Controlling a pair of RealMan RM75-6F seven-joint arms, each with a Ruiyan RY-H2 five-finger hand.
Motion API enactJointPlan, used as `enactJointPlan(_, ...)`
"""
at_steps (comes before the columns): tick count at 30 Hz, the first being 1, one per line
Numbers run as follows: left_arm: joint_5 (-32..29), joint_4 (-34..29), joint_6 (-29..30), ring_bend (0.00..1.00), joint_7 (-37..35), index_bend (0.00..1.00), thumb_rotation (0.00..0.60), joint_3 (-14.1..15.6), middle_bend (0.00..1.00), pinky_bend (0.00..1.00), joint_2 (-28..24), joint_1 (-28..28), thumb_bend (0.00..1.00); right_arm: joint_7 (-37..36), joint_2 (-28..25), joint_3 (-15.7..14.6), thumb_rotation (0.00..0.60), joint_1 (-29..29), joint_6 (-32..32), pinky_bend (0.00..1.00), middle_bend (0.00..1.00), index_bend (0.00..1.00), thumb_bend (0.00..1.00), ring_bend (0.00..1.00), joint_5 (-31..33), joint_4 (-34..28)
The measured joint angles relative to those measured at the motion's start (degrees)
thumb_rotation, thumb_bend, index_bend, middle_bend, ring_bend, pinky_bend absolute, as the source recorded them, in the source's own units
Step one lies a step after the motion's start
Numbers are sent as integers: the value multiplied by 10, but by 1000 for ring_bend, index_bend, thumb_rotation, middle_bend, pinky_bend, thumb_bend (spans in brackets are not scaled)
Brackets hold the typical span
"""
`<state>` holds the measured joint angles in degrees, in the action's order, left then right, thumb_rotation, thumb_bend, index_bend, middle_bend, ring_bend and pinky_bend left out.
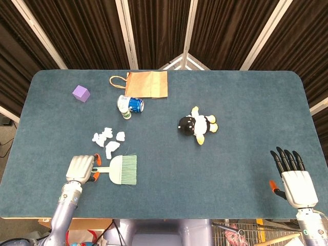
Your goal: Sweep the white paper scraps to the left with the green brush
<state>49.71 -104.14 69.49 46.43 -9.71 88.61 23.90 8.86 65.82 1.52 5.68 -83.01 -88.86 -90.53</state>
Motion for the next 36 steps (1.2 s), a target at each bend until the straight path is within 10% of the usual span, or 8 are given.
enactJointPlan(20, -77, 63, 9, 1000, 0, 444, 600, 8, 1000, 1000, 59, 38, 479, -4, -1, 0, 600, 0, 0, 12, 0, 0, 322, 0, 1, -2)
enactJointPlan(27, -84, 71, 9, 1000, -7, 709, 600, 16, 1000, 1000, 66, 42, 687, -3, -5, 0, 600, -1, -2, 12, 0, 0, 321, 0, 1, -7)
enactJointPlan(36, -50, 39, 25, 1000, -31, 766, 600, 17, 1000, 1000, 50, 40, 725, -5, -2, 2, 600, 1, 2, 12, 0, 0, 321, 0, 5, -4)
